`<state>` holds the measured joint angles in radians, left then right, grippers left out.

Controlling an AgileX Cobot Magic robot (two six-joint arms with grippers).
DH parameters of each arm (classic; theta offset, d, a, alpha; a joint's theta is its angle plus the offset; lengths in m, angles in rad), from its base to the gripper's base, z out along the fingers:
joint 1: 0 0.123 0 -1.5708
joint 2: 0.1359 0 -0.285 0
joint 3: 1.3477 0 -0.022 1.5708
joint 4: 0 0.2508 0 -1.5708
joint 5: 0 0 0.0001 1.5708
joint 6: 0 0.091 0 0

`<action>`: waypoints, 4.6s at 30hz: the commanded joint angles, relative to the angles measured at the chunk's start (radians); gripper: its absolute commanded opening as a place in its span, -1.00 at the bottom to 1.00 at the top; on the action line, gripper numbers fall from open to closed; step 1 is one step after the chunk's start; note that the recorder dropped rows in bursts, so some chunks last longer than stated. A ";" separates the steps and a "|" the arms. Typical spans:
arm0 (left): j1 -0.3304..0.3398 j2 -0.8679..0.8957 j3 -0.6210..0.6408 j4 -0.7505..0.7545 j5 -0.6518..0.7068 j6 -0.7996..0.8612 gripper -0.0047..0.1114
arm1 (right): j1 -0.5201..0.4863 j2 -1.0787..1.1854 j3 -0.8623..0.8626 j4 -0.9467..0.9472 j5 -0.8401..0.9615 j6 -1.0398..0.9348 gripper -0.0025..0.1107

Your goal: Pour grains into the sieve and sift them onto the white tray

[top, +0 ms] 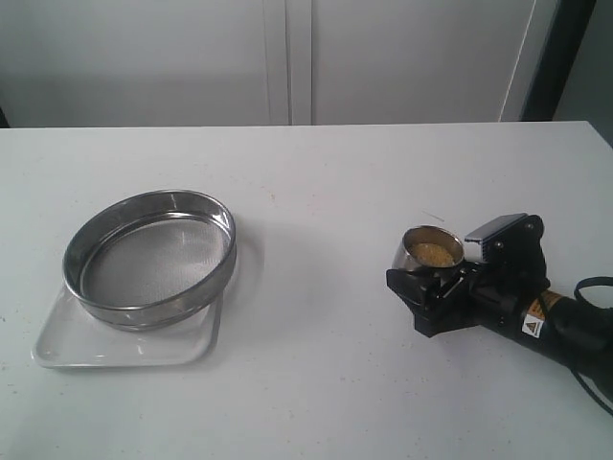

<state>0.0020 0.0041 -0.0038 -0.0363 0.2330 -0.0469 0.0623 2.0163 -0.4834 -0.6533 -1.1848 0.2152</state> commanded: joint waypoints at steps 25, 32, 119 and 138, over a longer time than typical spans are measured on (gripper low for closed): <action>0.001 -0.004 0.004 -0.008 -0.001 0.000 -0.92 | 0.000 -0.014 -0.004 0.002 -0.036 0.001 -0.96; 0.001 -0.004 0.004 -0.008 -0.001 0.000 -0.92 | 0.000 -0.053 -0.010 0.002 -0.036 0.015 -0.96; 0.001 -0.004 0.004 -0.008 -0.001 0.000 -0.92 | 0.680 -0.055 -0.916 -0.288 1.107 0.545 -0.96; 0.001 -0.004 0.004 -0.008 -0.001 0.000 -0.92 | 0.755 0.095 -1.106 -0.302 1.339 0.352 -0.96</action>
<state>0.0020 0.0041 -0.0038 -0.0363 0.2330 -0.0469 0.8106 2.1104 -1.5702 -0.9457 0.1366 0.5973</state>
